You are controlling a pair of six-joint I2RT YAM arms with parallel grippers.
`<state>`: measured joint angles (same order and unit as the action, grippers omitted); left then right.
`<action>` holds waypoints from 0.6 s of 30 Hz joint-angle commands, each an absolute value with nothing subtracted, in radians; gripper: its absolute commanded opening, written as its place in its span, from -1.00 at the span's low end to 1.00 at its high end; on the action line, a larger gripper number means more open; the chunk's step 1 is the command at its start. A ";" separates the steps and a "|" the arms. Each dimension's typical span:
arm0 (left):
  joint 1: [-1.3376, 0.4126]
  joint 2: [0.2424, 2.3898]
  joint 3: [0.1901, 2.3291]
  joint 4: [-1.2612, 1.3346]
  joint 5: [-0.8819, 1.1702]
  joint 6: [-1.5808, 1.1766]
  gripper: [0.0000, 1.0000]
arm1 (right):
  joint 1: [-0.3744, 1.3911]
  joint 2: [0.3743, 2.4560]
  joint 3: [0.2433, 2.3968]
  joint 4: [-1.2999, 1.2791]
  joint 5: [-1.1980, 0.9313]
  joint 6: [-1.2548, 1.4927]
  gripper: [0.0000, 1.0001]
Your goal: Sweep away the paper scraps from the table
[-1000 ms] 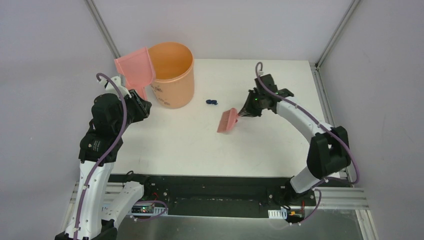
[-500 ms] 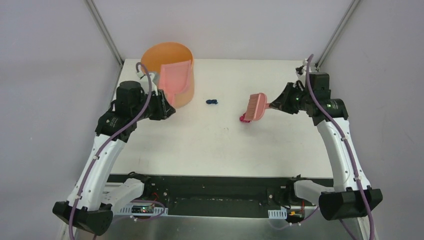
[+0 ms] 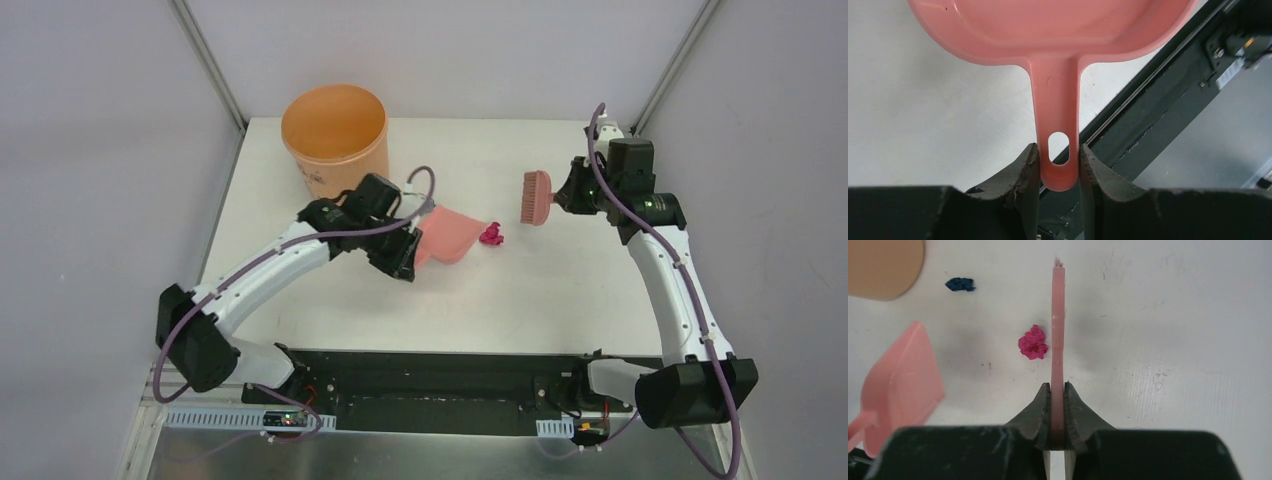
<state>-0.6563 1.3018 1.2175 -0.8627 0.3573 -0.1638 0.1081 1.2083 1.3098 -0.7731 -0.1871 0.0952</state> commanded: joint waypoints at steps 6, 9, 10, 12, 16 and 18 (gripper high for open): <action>-0.925 1.600 1.198 -0.911 0.088 -0.091 -1.00 | 0.103 1.246 1.237 -0.593 -0.196 -0.089 -1.00; -0.925 1.636 1.202 -0.913 0.056 -0.092 -1.00 | 0.103 1.303 1.248 -0.551 -0.174 -0.062 -1.00; -0.926 1.641 1.204 -0.913 0.055 -0.089 -1.00 | 0.103 1.324 1.256 -0.547 -0.178 -0.061 -1.00; -0.926 1.652 1.204 -0.912 0.048 -0.083 -1.00 | 0.102 1.365 1.271 -0.545 -0.180 -0.072 -1.00; -0.925 1.675 1.190 -0.904 0.027 -0.075 -0.79 | 0.103 1.447 1.314 -0.594 -0.180 -0.116 -1.00; -0.926 1.688 1.187 -0.903 0.017 -0.070 -0.75 | 0.103 1.461 1.318 -0.599 -0.196 -0.122 -1.00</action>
